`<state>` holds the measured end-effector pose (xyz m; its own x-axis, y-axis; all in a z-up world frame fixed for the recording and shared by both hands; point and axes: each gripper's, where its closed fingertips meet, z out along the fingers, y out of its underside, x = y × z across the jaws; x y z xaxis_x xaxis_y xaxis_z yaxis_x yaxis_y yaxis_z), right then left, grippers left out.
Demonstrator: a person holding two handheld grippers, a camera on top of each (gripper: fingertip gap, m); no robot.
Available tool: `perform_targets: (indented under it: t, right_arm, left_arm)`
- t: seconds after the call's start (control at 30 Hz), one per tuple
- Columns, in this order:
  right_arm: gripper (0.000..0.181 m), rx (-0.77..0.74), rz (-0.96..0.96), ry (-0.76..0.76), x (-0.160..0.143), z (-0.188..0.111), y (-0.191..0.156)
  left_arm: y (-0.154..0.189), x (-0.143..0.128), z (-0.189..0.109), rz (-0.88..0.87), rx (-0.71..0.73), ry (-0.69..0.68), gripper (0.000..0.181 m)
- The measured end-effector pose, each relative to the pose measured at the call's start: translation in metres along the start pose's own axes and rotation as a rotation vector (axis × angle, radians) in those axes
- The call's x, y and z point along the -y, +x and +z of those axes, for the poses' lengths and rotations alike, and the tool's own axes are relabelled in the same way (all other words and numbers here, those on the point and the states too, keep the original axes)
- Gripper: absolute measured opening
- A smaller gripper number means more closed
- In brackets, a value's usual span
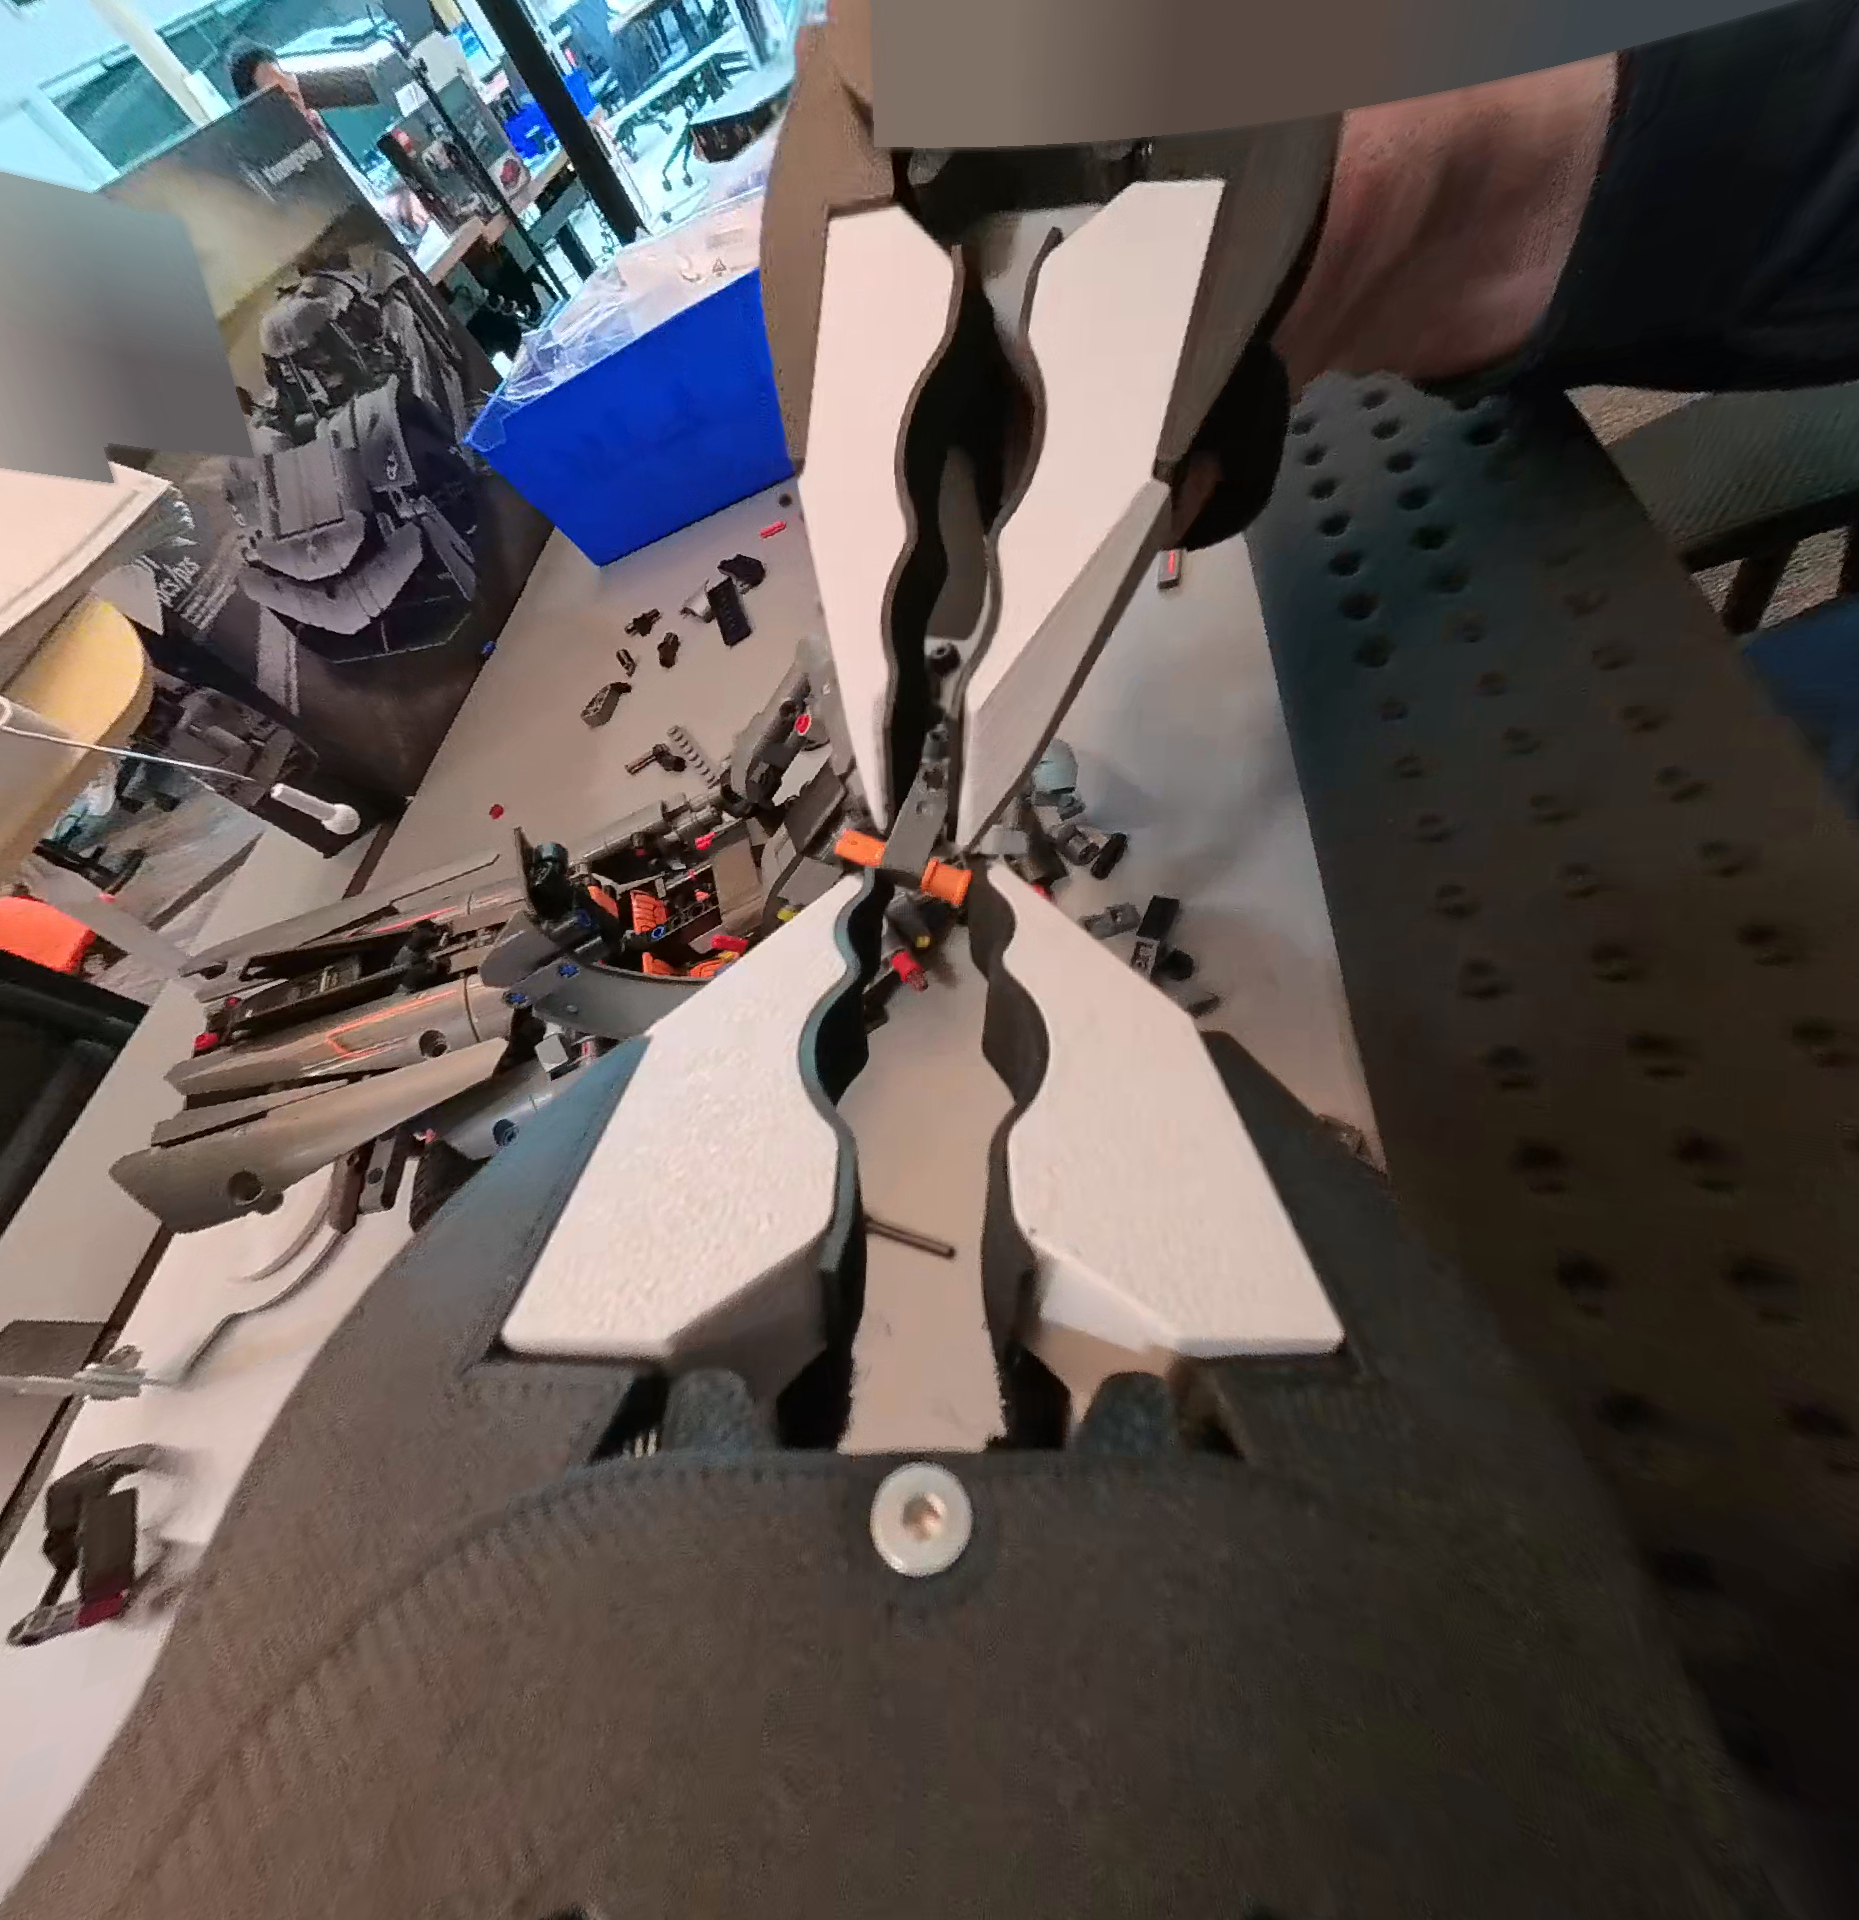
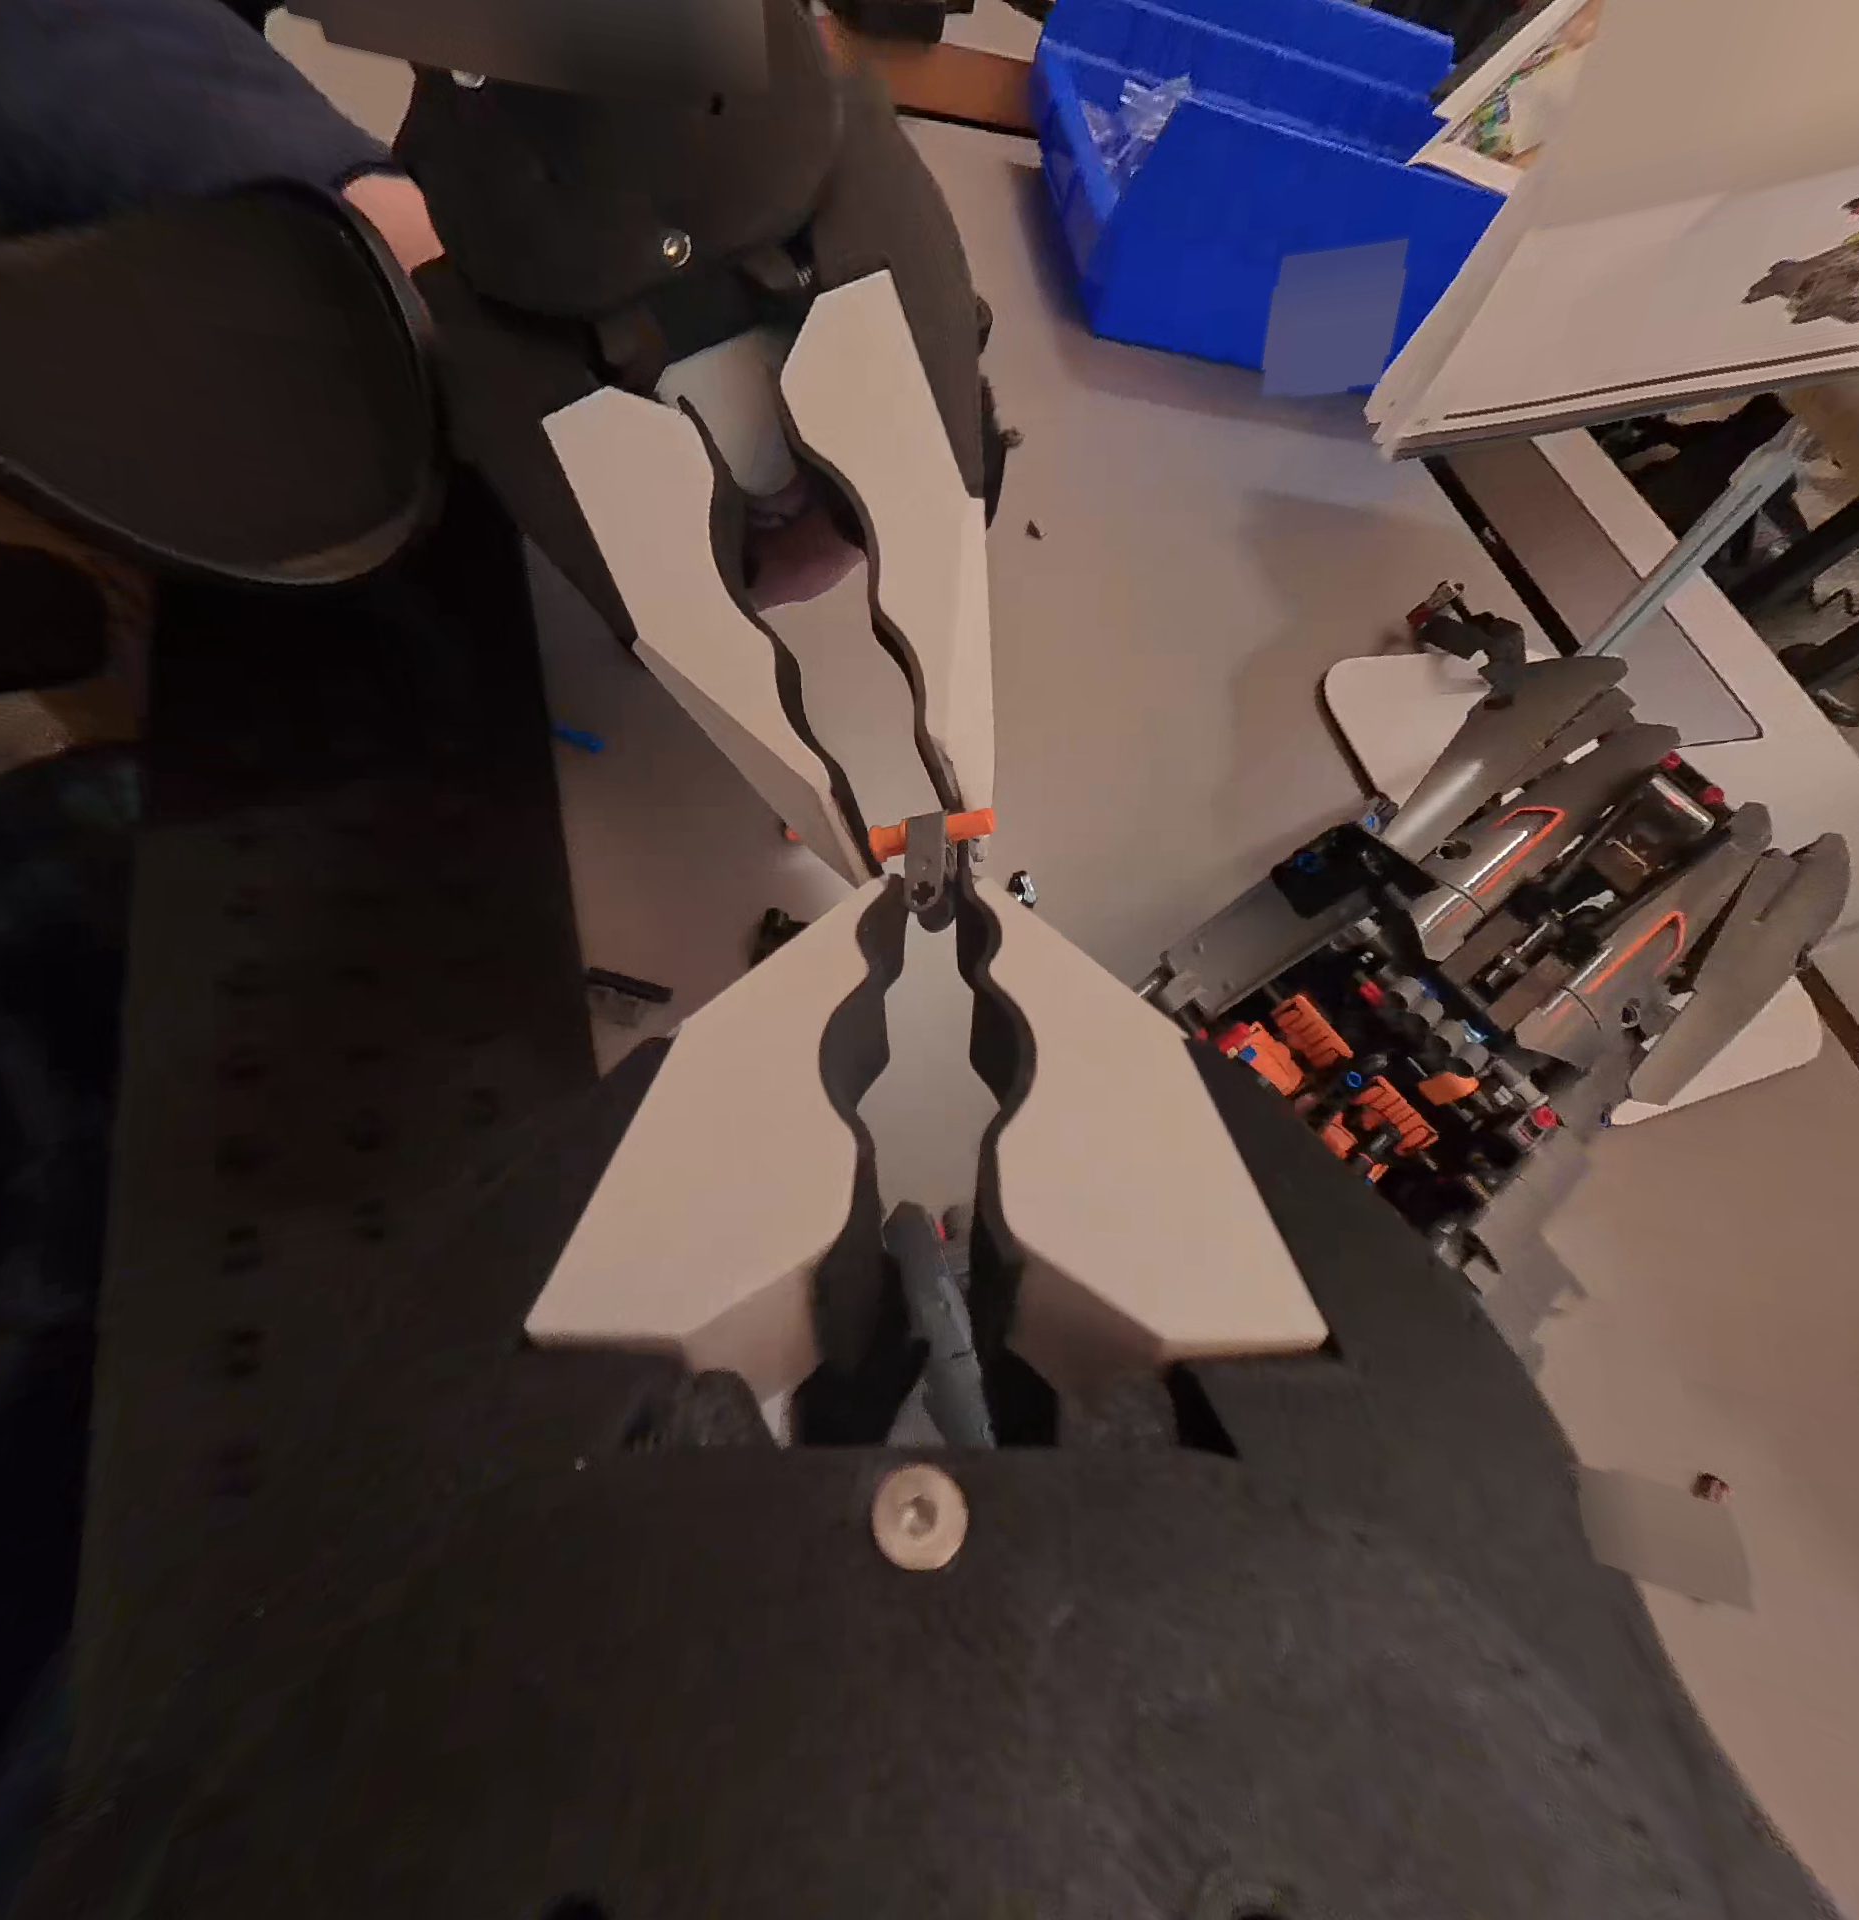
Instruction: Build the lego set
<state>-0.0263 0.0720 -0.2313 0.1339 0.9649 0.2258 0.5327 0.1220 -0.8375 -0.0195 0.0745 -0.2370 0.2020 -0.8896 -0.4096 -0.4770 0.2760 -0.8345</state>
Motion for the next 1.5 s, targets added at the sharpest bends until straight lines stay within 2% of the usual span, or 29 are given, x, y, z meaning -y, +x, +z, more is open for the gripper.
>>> perform_targets:
  t: [0.17,0.27,0.37,0.53,0.7,0.87,1.2,1.37,1.5]
  right_arm:
    - [0.006,-0.045,0.01,-0.034,-0.01,-0.023,0.016]
    - [0.006,-0.081,-0.007,-0.131,-0.028,-0.041,0.029]
    - [0.006,-0.074,-0.023,-0.203,-0.043,-0.049,0.033]
    - [0.006,-0.049,-0.054,-0.287,-0.058,-0.044,0.035]
    - [0.005,0.003,-0.115,-0.391,-0.074,-0.033,0.032]
    - [0.004,0.036,-0.149,-0.471,-0.09,-0.027,0.029]
    - [0.004,0.07,-0.059,-0.39,-0.093,-0.014,0.031]
    - [0.004,0.141,0.051,-0.255,-0.083,-0.01,0.028]
    - [0.004,0.195,0.116,-0.178,-0.074,-0.006,0.022]
  left_arm:
    - [-0.007,-0.009,0.004,0.026,0.038,-0.042,0.022]
    - [-0.019,-0.025,0.004,-0.004,0.049,-0.097,0.025]
    - [-0.018,-0.041,0.006,-0.032,-0.008,-0.152,0.026]
    - [-0.009,-0.067,0.021,-0.017,-0.057,-0.262,0.025]
    - [-0.001,-0.076,0.033,0.037,-0.099,-0.323,0.022]
    - [0.001,-0.076,0.042,0.046,-0.121,-0.328,0.022]
    - [-0.001,-0.075,0.046,0.046,-0.127,-0.3,0.018]
    - [0.005,-0.072,0.048,0.054,-0.147,-0.287,0.017]
    - [0.002,-0.056,0.048,0.046,-0.124,-0.215,0.02]
